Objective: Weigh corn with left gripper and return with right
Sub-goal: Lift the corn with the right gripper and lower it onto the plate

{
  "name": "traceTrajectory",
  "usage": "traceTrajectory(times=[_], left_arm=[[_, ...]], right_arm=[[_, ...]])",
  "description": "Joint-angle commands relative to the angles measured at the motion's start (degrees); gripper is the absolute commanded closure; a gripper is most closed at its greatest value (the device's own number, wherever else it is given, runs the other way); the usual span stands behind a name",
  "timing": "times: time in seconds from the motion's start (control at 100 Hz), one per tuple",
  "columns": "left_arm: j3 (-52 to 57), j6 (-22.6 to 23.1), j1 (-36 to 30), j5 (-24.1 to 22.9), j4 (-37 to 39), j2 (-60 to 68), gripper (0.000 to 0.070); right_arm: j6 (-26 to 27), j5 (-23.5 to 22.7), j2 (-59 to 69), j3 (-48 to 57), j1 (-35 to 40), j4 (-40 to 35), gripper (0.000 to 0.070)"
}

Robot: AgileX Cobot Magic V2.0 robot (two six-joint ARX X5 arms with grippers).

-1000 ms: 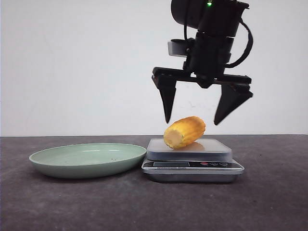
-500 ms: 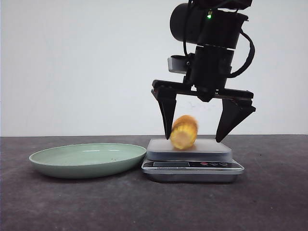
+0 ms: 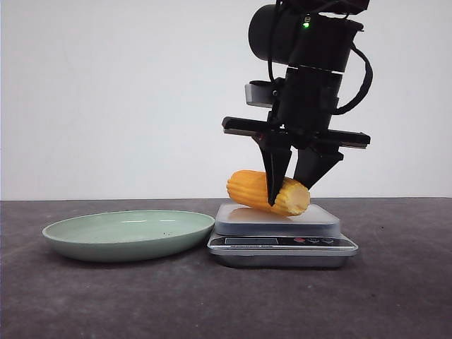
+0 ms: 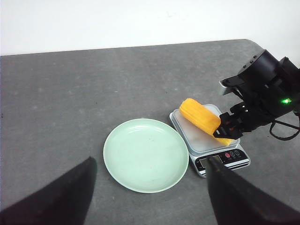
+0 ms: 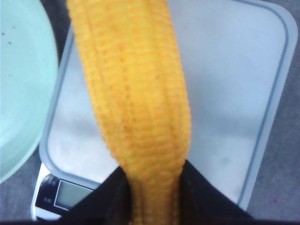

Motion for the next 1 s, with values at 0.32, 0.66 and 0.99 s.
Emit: traceTrajectory(times=[0.32,0.66,0.99], left_arm=[[0.66,0.57,-0.42,-0.28,1.11,0.04,0.0255],[0.66,0.57,-0.42,-0.31,3.3,0.04,0.0255],[0.66,0.26,-0.42,-0.31,3.21,0.04,0.0255]], right_arm=[[-3.15,0.17,-4.92,1.42,2.43,-0.07,0.07],[-4.13,-0.37,-13.14,5.57,10.78,2.97,0.07],[-4.17,-0.68,-7.69,21.11,15.69,5.53,0.07]])
